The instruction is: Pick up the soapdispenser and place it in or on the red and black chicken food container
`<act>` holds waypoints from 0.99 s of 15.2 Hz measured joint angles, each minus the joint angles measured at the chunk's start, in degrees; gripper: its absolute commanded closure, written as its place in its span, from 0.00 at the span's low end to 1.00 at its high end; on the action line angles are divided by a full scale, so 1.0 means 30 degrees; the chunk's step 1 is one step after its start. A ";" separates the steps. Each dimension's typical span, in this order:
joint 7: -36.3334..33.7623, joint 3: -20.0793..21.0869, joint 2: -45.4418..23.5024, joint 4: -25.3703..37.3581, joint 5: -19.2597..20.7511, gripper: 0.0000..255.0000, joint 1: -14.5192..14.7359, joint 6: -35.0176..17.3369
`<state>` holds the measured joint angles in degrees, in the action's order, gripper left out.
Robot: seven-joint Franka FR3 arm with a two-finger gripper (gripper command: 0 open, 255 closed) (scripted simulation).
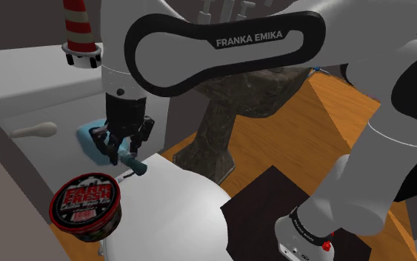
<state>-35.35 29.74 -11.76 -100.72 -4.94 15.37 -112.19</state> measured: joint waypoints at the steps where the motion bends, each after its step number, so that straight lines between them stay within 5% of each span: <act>1: -0.0574 0.0091 -0.0673 0.0939 0.0394 1.00 0.0388 0.0280; 6: -0.2675 0.0212 -0.3684 0.4888 0.2030 1.00 0.2277 0.1277; 15: -0.2734 0.0058 -0.4360 0.3576 0.2340 1.00 0.2418 -0.0643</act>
<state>-43.55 29.91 -24.84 -89.99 2.08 22.63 -114.12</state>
